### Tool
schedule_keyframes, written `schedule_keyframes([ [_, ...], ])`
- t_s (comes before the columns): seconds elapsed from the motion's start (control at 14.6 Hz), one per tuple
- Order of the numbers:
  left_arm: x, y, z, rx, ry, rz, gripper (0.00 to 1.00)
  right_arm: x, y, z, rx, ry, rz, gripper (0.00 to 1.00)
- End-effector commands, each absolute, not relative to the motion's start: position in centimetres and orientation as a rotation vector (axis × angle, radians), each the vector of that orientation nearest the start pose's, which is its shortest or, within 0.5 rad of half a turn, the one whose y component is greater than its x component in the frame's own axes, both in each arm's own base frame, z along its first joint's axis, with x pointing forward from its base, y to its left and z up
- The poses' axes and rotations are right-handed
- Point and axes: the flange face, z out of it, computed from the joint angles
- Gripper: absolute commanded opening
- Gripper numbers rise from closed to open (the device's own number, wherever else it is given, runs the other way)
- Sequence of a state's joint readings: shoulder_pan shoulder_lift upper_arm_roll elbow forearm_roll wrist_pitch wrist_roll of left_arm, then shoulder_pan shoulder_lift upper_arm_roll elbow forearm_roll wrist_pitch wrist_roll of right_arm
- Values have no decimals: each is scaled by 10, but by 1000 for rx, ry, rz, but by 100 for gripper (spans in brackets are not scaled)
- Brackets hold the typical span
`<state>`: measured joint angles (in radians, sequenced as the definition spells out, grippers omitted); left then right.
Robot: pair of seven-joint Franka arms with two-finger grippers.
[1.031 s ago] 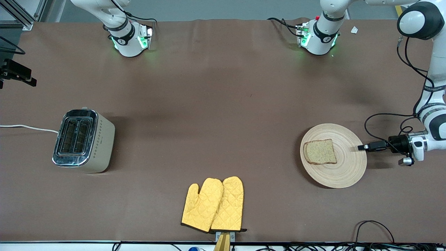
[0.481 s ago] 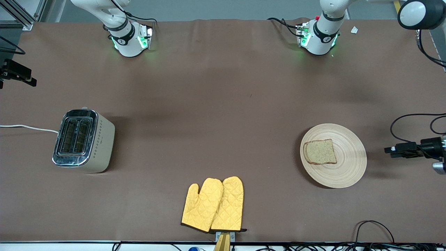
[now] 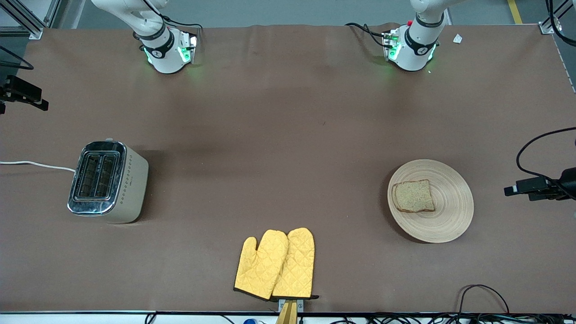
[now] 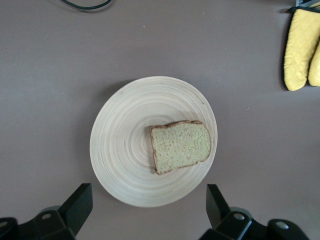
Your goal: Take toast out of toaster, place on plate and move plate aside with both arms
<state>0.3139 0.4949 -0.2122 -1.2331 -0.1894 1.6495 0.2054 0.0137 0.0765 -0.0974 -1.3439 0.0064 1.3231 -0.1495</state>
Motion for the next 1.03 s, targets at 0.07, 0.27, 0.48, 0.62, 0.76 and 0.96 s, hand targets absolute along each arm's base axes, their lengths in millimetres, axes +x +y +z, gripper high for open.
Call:
schedule_keyframes([
  [0.07,651,0,559,-3208,-3,88,100,540,-40,669,-3112,-124,145,100],
  [0.27,624,-29,608,-3170,39,11,100,540,-44,669,-3112,-117,147,100],
  [0.48,589,-14,634,-3119,1,-21,100,540,-45,668,-3108,-162,148,100],
  [0.62,564,-7,645,-3118,-26,-30,100,540,-48,671,-3117,-216,137,100],
  [0.76,543,-7,647,-3114,-38,-16,100,542,-50,668,-3122,-227,146,100],
  [0.96,525,-8,649,-3109,-55,15,100,542,-51,667,-3132,-197,146,100],
])
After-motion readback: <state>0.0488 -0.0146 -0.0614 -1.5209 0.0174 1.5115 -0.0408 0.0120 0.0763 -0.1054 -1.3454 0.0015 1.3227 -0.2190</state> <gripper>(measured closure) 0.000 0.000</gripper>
